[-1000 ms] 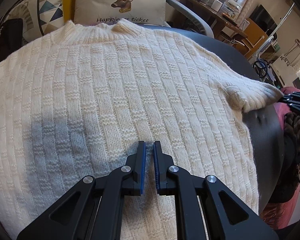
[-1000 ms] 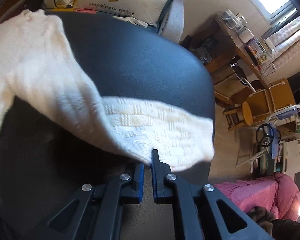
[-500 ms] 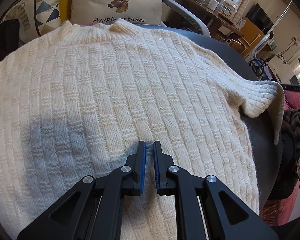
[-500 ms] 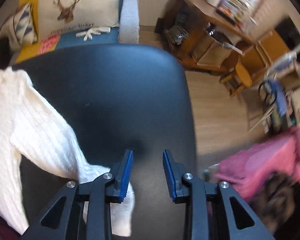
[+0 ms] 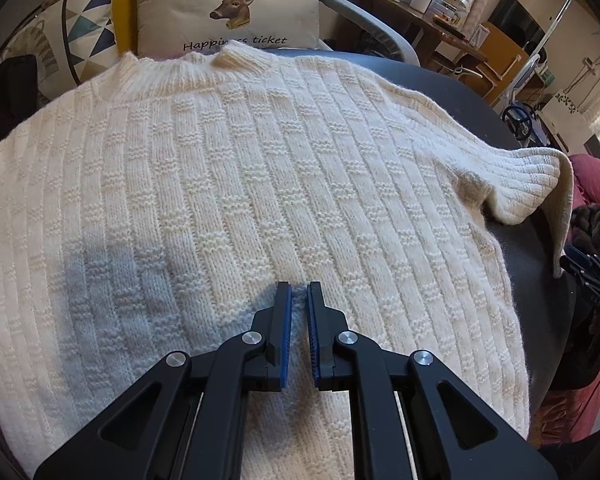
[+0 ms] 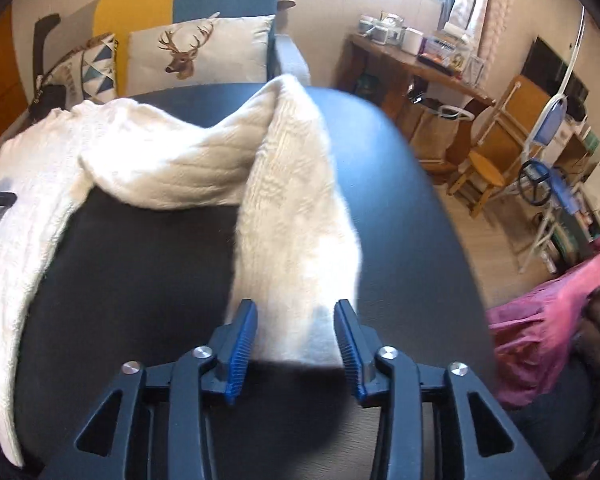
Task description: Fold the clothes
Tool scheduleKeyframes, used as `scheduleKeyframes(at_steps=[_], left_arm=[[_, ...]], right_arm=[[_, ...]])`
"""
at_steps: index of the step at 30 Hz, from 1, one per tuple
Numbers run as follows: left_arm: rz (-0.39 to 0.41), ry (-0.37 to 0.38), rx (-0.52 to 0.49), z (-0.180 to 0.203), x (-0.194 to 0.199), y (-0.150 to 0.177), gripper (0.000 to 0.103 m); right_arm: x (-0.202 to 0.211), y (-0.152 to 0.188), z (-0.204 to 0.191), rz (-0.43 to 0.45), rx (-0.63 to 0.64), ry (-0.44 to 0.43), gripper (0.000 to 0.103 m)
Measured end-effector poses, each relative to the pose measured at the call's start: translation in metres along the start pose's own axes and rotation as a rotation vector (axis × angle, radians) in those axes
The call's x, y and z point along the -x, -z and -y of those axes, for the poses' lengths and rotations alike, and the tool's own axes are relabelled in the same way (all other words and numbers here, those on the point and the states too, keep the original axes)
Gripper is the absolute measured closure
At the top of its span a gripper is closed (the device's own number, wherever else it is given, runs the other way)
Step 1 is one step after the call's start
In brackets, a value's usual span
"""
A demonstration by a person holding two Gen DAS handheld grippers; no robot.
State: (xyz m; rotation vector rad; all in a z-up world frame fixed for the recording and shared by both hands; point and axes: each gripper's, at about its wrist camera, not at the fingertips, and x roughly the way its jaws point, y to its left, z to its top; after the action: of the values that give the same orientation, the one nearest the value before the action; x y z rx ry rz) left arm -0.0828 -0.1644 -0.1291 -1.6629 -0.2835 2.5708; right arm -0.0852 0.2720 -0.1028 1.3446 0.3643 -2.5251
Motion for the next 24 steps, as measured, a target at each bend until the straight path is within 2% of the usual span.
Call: scheduleKeyframes(at_steps=[2, 5, 7, 9, 10, 11, 13, 15, 17, 19, 24], left_arm=[[-0.002, -0.013, -0.003, 0.002, 0.0, 0.001, 0.095], [-0.001, -0.019, -0.006, 0.002, 0.0, 0.001, 0.095], [-0.002, -0.02, 0.0, 0.002, 0.001, 0.0, 0.095], [-0.003, -0.019, 0.004, 0.001, 0.001, 0.0, 0.095], [-0.004, -0.016, 0.007, 0.001, 0.001, 0.0, 0.095], [-0.005, -0.014, 0.01, 0.0, 0.001, 0.0, 0.095], [-0.006, -0.009, 0.016, -0.001, 0.002, 0.0, 0.095], [-0.009, -0.001, 0.023, -0.002, 0.002, 0.0, 0.095], [-0.01, 0.007, 0.031, -0.004, 0.002, 0.001, 0.095], [-0.011, 0.01, 0.03, -0.004, 0.003, 0.001, 0.094], [-0.013, 0.013, 0.021, -0.003, 0.003, 0.003, 0.094]], right_arm=[[-0.012, 0.0, 0.003, -0.019, -0.029, -0.033, 0.056], [-0.015, -0.001, 0.013, 0.002, -0.085, -0.085, 0.051], [-0.015, 0.001, 0.013, 0.015, -0.063, -0.086, 0.051], [-0.014, 0.001, 0.002, 0.013, -0.001, -0.044, 0.056], [-0.014, 0.001, -0.003, 0.01, 0.023, -0.027, 0.068], [-0.013, 0.0, -0.005, 0.005, 0.032, -0.017, 0.088], [-0.013, -0.005, -0.011, -0.015, 0.051, 0.014, 0.09], [-0.016, -0.007, -0.009, -0.036, 0.032, 0.005, 0.091], [-0.015, -0.012, 0.002, -0.048, -0.045, -0.042, 0.091], [-0.006, -0.019, 0.022, -0.022, -0.17, -0.121, 0.091], [0.031, -0.02, 0.082, 0.106, -0.505, -0.307, 0.091]])
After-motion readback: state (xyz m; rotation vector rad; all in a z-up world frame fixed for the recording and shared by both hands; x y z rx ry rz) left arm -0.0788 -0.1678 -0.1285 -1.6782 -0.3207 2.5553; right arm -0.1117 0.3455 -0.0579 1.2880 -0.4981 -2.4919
